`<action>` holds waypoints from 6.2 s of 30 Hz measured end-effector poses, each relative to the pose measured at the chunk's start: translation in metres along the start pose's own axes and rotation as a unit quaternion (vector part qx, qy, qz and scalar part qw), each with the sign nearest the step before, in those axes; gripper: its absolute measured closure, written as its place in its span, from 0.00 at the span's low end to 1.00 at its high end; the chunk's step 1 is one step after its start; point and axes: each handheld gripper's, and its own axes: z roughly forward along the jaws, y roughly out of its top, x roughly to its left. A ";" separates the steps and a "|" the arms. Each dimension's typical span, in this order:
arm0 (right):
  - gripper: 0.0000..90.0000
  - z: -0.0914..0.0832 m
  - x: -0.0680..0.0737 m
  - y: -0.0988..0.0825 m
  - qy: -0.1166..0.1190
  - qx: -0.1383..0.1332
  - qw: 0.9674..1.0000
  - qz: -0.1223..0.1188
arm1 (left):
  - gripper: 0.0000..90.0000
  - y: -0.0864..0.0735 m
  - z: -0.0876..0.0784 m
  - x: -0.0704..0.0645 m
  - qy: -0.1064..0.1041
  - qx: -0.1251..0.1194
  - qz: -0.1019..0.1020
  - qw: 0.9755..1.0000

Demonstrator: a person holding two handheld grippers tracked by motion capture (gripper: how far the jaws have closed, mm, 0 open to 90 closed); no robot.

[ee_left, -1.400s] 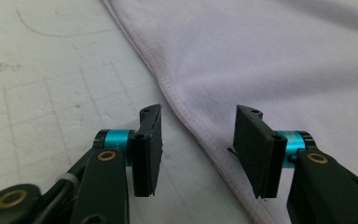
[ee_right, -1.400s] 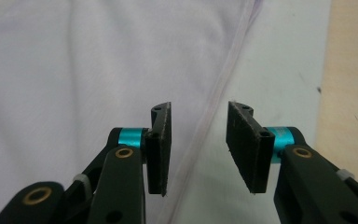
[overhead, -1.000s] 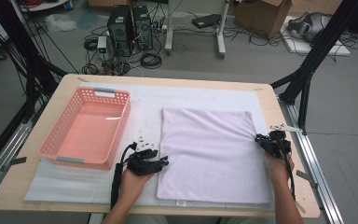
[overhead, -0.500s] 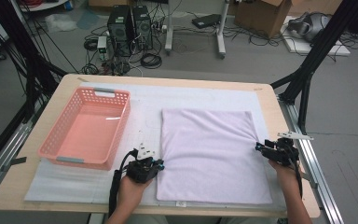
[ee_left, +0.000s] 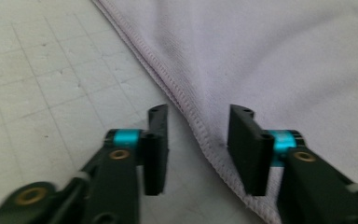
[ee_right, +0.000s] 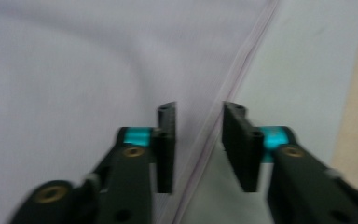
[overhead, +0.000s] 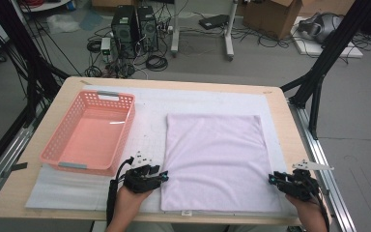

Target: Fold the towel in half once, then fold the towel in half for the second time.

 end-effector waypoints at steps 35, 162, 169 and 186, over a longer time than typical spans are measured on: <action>0.29 -0.015 0.011 0.013 -0.025 -0.146 0.986 -0.072 | 0.28 0.018 -0.008 0.013 -0.031 -0.143 0.038 0.988; 0.81 0.013 -0.024 0.028 0.014 -0.091 0.996 -0.005 | 0.67 0.024 0.009 0.029 -0.034 -0.070 -0.007 0.997; 0.51 0.009 -0.026 0.059 -0.001 -0.100 0.995 0.015 | 0.47 0.050 0.017 0.037 -0.032 -0.092 -0.026 0.995; 0.97 0.012 -0.007 0.058 -0.016 -0.098 0.994 -0.055 | 0.93 0.040 0.008 0.018 -0.063 -0.085 0.026 0.994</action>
